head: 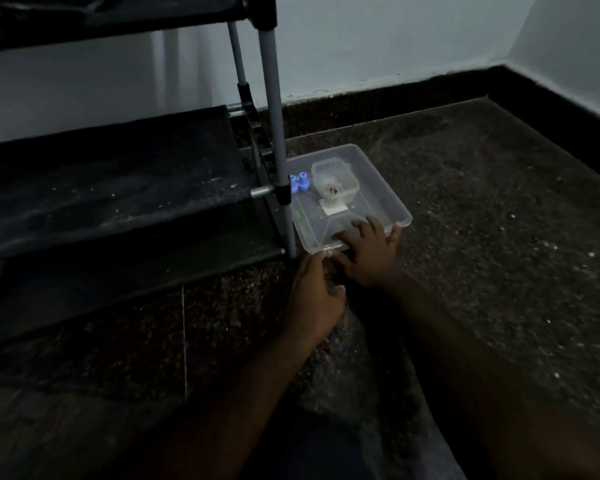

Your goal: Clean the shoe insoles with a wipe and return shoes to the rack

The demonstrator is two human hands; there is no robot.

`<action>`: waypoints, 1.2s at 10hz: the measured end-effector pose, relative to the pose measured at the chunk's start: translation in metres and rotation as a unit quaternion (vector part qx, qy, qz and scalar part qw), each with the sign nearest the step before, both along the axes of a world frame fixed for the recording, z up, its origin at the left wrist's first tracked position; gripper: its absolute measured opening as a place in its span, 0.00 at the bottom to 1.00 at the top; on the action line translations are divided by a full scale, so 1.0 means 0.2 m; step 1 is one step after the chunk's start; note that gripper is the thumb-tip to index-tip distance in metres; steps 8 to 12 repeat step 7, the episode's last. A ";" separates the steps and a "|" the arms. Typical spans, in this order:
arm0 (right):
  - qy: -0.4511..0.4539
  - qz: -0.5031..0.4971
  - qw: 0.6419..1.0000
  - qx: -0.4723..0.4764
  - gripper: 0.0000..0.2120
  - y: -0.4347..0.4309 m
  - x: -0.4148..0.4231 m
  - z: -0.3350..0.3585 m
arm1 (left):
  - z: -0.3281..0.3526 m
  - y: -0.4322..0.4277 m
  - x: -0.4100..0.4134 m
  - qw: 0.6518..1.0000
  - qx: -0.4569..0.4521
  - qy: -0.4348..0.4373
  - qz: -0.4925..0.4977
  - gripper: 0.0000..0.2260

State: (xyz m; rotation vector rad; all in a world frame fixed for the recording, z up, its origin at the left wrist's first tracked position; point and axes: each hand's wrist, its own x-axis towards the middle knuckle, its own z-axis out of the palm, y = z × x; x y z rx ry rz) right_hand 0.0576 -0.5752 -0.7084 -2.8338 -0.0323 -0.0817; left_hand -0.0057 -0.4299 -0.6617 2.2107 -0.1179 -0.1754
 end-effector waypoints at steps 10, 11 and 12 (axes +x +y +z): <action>0.091 0.044 0.994 -0.028 0.27 0.13 0.05 0.14 | 0.03 0.08 0.02 0.999 0.007 0.030 0.032 0.32; 0.091 0.044 0.994 -0.028 0.27 0.13 0.05 0.14 | 0.03 0.08 0.02 0.999 0.007 0.030 0.032 0.32; 0.091 0.044 0.994 -0.028 0.27 0.13 0.05 0.14 | 0.03 0.08 0.02 0.999 0.007 0.030 0.032 0.32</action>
